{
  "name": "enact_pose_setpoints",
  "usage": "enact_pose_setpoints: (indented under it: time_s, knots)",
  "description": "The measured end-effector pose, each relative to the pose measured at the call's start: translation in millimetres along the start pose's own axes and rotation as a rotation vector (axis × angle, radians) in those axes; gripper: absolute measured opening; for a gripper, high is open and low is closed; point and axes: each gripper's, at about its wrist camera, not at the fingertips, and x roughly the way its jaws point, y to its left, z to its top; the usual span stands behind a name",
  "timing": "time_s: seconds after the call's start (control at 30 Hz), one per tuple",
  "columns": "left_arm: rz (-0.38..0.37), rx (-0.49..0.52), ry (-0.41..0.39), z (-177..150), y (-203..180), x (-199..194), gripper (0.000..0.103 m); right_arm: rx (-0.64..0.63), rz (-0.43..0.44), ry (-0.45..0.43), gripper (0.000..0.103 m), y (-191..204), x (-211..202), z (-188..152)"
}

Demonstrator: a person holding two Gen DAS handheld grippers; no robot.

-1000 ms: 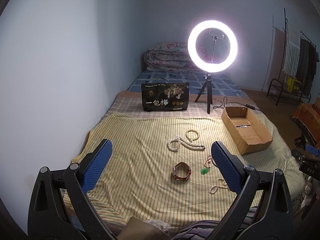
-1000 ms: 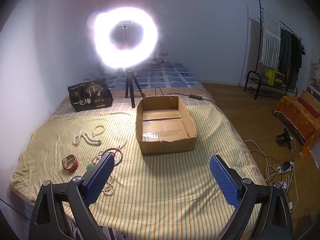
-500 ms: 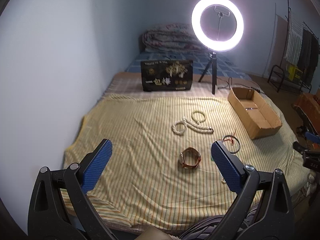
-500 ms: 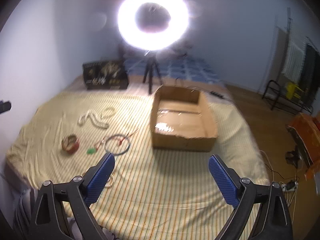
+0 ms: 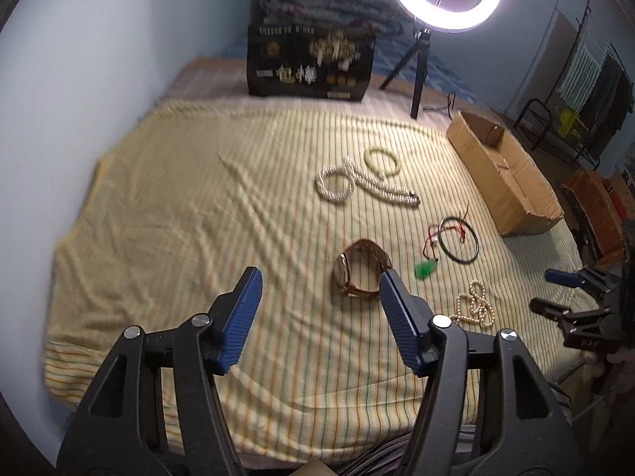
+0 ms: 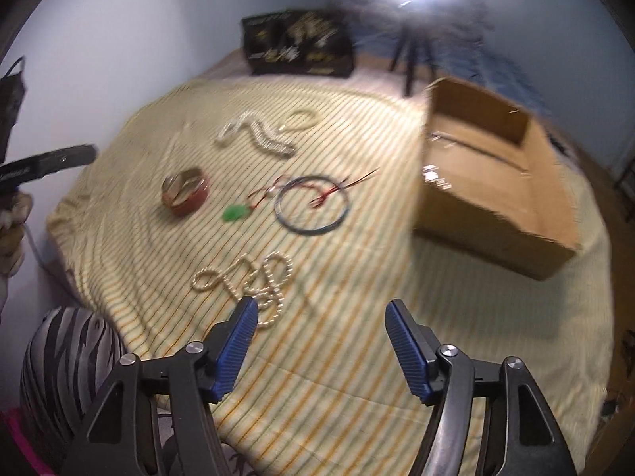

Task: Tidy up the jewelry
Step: 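Grasp the brown leather watch with the left tool while the right tool grasps the pearl strand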

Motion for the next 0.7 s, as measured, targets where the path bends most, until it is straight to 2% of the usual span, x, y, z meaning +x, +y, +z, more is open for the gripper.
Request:
enact_pose_setpoints:
  time_s: [0.2,0.27,0.33,0.63,0.7]
  knots:
    - [-0.043,-0.022,0.069,1.3,0.4,33.5,0.055,-0.098,0.088,0.085,0.057,17.3,29.3,6.1]
    - [-0.052,-0.028,0.097,1.8,-0.5,43.8,0.050,-0.114,0.114,0.114,0.057,21.1,35.9,7.4]
    - [-0.061,-0.034,0.119,1.5,-1.4,54.0,0.050,-0.130,0.130,0.142,0.057,24.2,44.4,8.7]
    - [-0.054,-0.034,0.177,7.0,-2.7,91.0,0.050,-0.176,0.126,0.194,0.057,38.0,63.0,8.6]
    - [-0.050,-0.033,0.184,7.9,-2.5,96.7,0.046,-0.189,0.118,0.201,0.057,41.8,65.5,8.7]
